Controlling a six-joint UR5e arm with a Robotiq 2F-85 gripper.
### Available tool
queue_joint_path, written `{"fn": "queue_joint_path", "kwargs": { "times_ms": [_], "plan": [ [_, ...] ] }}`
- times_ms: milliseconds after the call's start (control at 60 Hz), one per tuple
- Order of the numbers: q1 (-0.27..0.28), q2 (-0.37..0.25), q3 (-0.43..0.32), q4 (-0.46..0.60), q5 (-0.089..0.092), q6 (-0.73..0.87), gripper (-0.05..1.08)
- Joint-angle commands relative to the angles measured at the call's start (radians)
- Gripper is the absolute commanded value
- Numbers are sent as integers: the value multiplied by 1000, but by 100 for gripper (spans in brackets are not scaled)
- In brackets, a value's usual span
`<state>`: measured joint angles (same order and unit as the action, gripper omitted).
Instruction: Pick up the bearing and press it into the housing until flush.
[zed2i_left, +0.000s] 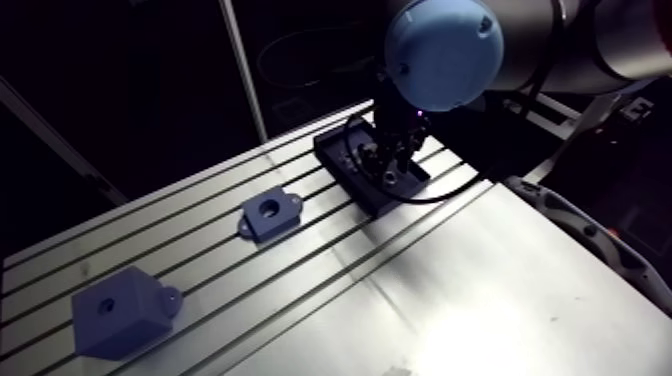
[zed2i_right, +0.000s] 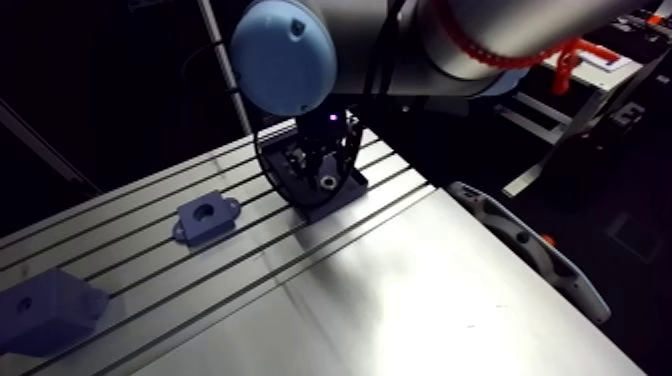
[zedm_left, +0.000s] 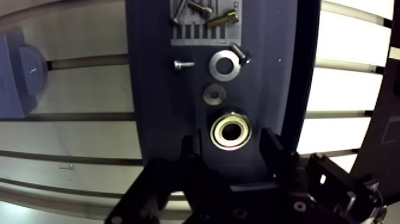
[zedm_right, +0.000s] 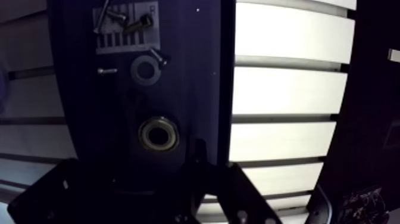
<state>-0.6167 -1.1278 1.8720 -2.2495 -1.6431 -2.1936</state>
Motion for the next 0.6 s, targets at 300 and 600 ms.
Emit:
{"fn": "queue_joint_path", "kwargs": {
  "times_ms": [300, 600],
  "plan": [
    [0, 12, -10, -11, 1, 4, 40],
    [8, 17, -9, -11, 2, 4, 43]
  ]
}}
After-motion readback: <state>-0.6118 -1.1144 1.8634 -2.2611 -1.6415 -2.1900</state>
